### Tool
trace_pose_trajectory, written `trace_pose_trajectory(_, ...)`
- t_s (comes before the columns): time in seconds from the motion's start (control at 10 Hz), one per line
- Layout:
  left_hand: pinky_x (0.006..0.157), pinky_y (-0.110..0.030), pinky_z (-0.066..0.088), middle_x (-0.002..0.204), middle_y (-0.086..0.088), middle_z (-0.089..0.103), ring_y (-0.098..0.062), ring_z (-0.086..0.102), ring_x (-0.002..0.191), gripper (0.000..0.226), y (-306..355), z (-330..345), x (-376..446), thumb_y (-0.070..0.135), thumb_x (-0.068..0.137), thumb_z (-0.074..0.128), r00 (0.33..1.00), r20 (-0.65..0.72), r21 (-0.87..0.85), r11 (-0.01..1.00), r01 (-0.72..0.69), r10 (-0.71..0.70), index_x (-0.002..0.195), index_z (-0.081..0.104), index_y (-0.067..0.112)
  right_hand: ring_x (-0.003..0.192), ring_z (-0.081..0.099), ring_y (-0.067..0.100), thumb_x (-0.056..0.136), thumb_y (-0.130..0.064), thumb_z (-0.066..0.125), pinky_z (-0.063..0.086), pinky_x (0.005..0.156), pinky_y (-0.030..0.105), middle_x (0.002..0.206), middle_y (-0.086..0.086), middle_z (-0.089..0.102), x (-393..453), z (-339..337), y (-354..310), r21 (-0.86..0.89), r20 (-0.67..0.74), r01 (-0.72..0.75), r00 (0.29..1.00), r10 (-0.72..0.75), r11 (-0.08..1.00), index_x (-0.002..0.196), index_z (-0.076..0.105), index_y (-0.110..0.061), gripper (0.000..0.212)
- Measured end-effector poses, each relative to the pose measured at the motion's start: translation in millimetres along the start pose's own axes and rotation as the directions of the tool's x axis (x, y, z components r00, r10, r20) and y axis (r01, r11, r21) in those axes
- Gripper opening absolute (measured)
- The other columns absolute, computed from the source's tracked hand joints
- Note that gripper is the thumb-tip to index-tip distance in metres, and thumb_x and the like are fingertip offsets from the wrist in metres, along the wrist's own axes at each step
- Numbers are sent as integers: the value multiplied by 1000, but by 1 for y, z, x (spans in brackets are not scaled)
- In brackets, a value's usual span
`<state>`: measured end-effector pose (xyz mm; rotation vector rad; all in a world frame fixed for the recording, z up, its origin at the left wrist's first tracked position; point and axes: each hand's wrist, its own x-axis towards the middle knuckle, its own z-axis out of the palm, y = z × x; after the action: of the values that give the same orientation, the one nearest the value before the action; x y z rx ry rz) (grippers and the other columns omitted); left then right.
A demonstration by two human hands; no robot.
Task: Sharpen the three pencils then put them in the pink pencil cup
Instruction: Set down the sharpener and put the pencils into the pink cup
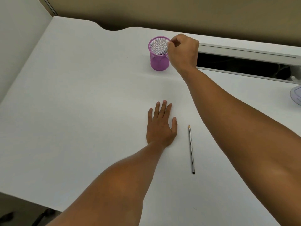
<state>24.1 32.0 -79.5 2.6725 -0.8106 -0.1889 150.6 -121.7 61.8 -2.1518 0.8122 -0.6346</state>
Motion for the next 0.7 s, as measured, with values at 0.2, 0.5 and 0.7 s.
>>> trace_pose_trajectory(0.2, 122, -42, 2, 163, 8, 9, -12, -2, 150, 59, 0, 0, 1, 45, 98, 26, 1000, 4, 3, 1000, 5, -5, 154, 19, 28, 91, 64, 20, 87, -17, 54, 56, 72, 28, 86, 6, 72, -2, 12, 11, -35, 41, -47, 998, 49, 998, 88, 77, -12, 23)
trace_pose_trajectory(0.5, 122, -42, 3, 163, 8, 8, -11, -2, 150, 59, 0, 0, 0, 45, 98, 26, 1000, 2, 10, 1000, 8, -8, 154, 19, 28, 75, 57, 7, 90, -13, 62, 35, 55, 6, 93, 1, 71, -19, -4, 28, -82, 25, -131, 991, 133, 988, 98, 74, -12, 15)
trace_pose_trajectory(0.7, 122, -42, 4, 163, 7, 11, -12, 0, 150, 59, -1, 2, 1, 45, 98, 26, 1000, -14, 23, 1000, -1, 1, 154, 21, 27, 86, 65, 17, 82, -12, 65, 46, 68, 22, 93, 2, 70, -52, -17, 64, -207, 179, -224, 948, 262, 952, 94, 71, -12, 13)
